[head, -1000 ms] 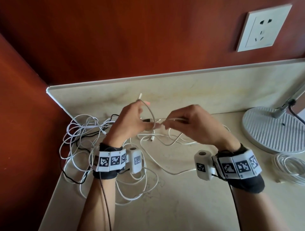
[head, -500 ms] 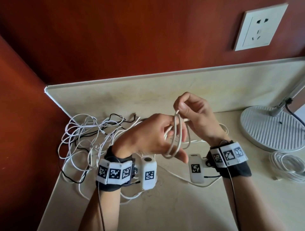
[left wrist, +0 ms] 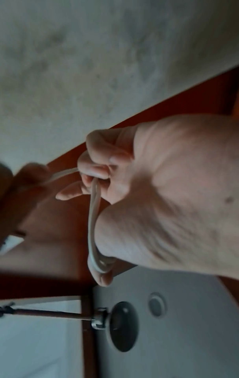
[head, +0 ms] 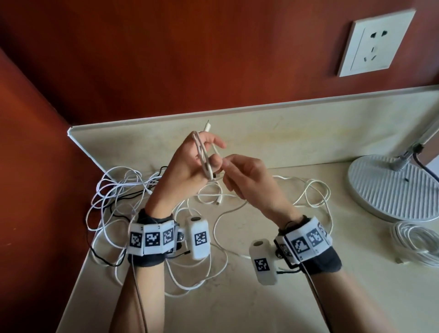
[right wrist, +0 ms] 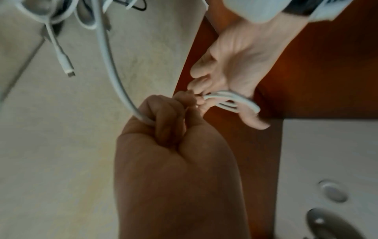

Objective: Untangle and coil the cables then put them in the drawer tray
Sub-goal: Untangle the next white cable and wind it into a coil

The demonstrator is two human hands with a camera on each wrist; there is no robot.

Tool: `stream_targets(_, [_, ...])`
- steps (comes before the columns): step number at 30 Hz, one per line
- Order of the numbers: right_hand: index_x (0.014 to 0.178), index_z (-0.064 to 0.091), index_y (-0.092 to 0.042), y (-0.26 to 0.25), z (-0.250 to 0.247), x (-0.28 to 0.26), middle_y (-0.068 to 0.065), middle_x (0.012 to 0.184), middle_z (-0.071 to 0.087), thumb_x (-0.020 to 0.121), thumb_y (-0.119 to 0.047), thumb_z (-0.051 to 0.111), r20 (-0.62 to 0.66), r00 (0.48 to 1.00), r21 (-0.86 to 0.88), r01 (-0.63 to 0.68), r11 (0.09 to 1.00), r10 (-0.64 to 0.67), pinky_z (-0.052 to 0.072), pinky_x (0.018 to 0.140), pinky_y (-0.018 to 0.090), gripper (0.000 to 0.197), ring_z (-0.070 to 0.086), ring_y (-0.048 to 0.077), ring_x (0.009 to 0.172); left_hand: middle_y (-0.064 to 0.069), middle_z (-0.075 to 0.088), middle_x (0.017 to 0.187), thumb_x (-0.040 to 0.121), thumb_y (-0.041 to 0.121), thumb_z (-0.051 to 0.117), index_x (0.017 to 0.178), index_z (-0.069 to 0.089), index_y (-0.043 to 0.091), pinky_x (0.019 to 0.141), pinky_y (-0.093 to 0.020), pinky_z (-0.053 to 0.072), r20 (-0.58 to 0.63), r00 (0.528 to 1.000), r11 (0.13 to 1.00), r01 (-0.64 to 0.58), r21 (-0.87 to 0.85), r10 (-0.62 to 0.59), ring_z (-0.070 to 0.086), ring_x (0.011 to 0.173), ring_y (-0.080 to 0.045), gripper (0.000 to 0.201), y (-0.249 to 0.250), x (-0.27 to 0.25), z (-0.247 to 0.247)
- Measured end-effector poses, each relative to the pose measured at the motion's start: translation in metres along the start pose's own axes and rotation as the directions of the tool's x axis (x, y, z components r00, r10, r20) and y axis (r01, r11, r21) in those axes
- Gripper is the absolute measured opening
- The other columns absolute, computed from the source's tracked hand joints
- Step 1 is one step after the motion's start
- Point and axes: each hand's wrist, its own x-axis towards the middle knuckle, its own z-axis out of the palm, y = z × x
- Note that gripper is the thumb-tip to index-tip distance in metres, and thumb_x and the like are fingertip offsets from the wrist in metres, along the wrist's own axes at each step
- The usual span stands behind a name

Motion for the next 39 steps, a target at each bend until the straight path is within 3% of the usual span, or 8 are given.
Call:
stream_targets(4, [0.068, 0.057, -0.036, -0.008, 0.003, -0.008, -0.010, 0.058, 0.038, 0.108, -0.020, 0.055, 0.098, 0.992, -0.322, 0.106, 0.941, -0.078, 0.030, 0.054, 0.020, 0.043, 0.032, 0.006, 0.051, 0.004, 0.056, 0.084, 0.081, 0.087, 0.037, 0.115, 0.048, 0.021, 0.068, -0.032, 0.046, -0.065, 0.998, 0.874, 0.053, 0.484, -0.024, 0.062, 0.072, -0.016, 0.075, -0.017, -0.003, -0.004])
stream_targets(8, [0.105, 0.075, -0.014, -0.016, 0.000, -0.013, -0.012, 0.053, 0.046, 0.108, -0.021, 0.054, 0.179, 0.982, -0.435, 0.138, 0.890, -0.065, 0.031, 0.054, 0.015, 0.023, 0.041, 0.009, 0.050, 0.000, 0.053, 0.082, 0.075, 0.090, 0.026, 0.107, 0.040, 0.019, 0.069, -0.041, 0.050, -0.106, 0.987, 0.848, 0.161, 0.504, -0.124, 0.060, 0.072, -0.024, 0.079, -0.026, 0.000, -0.012])
stream_targets(12, [0.099, 0.075, -0.010, -0.023, -0.004, -0.015, -0.021, 0.053, 0.050, 0.107, -0.023, 0.058, 0.159, 0.983, -0.471, 0.157, 0.868, -0.092, 0.033, 0.054, 0.013, 0.023, 0.047, 0.008, 0.052, 0.001, 0.053, 0.073, 0.075, 0.086, 0.031, 0.093, 0.041, 0.020, 0.071, -0.048, 0.053, -0.145, 0.978, 0.811, 0.208, 0.546, -0.153, 0.057, 0.068, -0.026, 0.069, -0.026, -0.002, -0.016])
stream_targets(25, [0.105, 0.068, -0.029, -0.044, -0.023, -0.028, -0.007, 0.064, 0.072, 0.105, -0.024, 0.053, 0.246, 0.951, -0.705, 0.043, 0.708, 0.187, 0.047, 0.054, 0.018, 0.017, 0.066, 0.004, 0.050, -0.003, 0.063, 0.082, 0.080, 0.090, 0.048, 0.099, 0.052, 0.012, 0.062, -0.034, 0.044, -0.313, 0.923, 0.577, 0.385, 0.720, -0.225, 0.063, 0.076, -0.029, 0.080, -0.032, 0.002, 0.018])
stream_targets(29, [0.106, 0.068, -0.034, -0.042, -0.028, -0.030, -0.006, 0.062, 0.072, 0.107, -0.027, 0.047, 0.270, 0.908, -0.731, -0.022, 0.682, 0.319, 0.047, 0.052, 0.016, 0.021, 0.065, 0.006, 0.047, 0.003, 0.050, 0.062, 0.080, 0.087, 0.051, 0.084, 0.051, 0.009, 0.058, -0.032, 0.042, -0.362, 0.915, 0.561, 0.395, 0.727, -0.176, 0.054, 0.063, -0.024, 0.079, -0.037, 0.000, 0.016])
stream_targets(34, [0.098, 0.077, -0.024, -0.035, -0.035, -0.022, -0.003, 0.068, 0.065, 0.105, -0.026, 0.059, 0.194, 0.981, -0.736, 0.142, 0.662, 0.006, 0.047, 0.061, 0.035, 0.019, 0.057, 0.015, 0.060, 0.004, 0.051, 0.062, 0.079, 0.090, 0.046, 0.089, 0.050, 0.008, 0.060, -0.033, 0.041, -0.257, 0.923, 0.522, 0.376, 0.766, -0.287, 0.060, 0.067, -0.027, 0.082, -0.032, -0.002, 0.015])
stream_targets(37, [0.090, 0.078, -0.018, -0.031, -0.040, -0.015, -0.007, 0.074, 0.072, 0.097, -0.021, 0.072, 0.170, 0.957, -0.620, 0.289, 0.730, -0.235, 0.049, 0.062, 0.030, 0.010, 0.063, 0.013, 0.065, 0.001, 0.055, 0.075, 0.081, 0.087, 0.050, 0.106, 0.050, 0.010, 0.076, -0.033, 0.043, -0.005, 0.909, 0.515, 0.242, 0.822, -0.418, 0.064, 0.082, -0.028, 0.081, -0.035, 0.003, 0.029])
stream_targets(39, [0.087, 0.077, -0.016, -0.026, -0.042, -0.010, -0.008, 0.076, 0.073, 0.090, -0.022, 0.081, 0.148, 0.958, -0.542, 0.288, 0.790, -0.247, 0.049, 0.065, 0.030, 0.007, 0.065, 0.013, 0.068, -0.008, 0.068, 0.088, 0.072, 0.093, 0.050, 0.120, 0.057, 0.011, 0.089, -0.036, 0.052, 0.157, 0.873, 0.654, 0.217, 0.724, -0.463, 0.069, 0.086, -0.026, 0.096, -0.028, -0.005, 0.041])
